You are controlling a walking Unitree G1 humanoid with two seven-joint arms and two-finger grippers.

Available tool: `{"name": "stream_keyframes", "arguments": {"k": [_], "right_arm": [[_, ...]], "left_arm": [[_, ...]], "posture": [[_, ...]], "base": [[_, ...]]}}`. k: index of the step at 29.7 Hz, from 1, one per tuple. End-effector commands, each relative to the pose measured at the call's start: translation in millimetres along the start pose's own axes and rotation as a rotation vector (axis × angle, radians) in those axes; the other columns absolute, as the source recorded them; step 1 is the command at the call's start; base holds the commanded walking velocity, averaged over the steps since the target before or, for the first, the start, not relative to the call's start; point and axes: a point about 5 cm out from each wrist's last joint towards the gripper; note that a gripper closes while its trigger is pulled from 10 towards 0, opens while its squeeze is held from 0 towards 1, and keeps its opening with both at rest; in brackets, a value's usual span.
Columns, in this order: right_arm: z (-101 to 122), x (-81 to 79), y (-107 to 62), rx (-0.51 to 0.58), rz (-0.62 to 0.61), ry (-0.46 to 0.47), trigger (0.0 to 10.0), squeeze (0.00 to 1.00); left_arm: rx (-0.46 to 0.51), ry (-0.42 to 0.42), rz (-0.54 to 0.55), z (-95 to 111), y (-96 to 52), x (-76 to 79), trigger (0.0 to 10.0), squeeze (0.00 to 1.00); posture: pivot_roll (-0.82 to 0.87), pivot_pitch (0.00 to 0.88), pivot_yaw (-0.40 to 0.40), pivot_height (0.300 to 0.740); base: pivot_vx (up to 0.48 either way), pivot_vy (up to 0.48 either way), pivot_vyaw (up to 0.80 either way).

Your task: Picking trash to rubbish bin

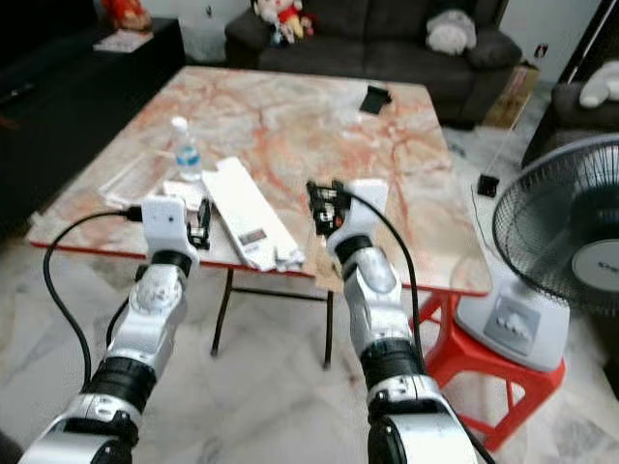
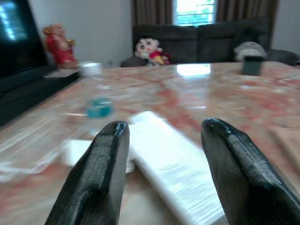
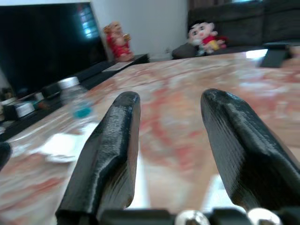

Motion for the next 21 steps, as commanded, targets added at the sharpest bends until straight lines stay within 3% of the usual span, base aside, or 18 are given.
{"name": "stream_keyframes", "arguments": {"k": [1, 21], "right_arm": [[3, -5.1, 4.2, 0.007, 0.012, 0.000, 10.0, 0.00], [11, -2.5, 10.7, 0.015, 0.018, 0.006, 10.0, 0.00]], "left_arm": [[0.017, 0.014, -0.006, 6, 2.9, -1.1, 10.0, 0.00], [0.044, 0.014, -0.003, 18, 13.0, -0.1, 10.0, 0.00]], "posture": [[0.00, 0.037, -0.063, 0.740], [0.00, 0.000, -0.075, 0.740]], "base": [[0.424, 0.000, 0.80], [0.420, 0.000, 0.13]]}}
Point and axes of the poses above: a point about 5 cm out from each wrist's last joint towards the gripper, its own y axis pointing out of the wrist towards the gripper, its own z axis along the axis of the wrist's last joint, x = y × z
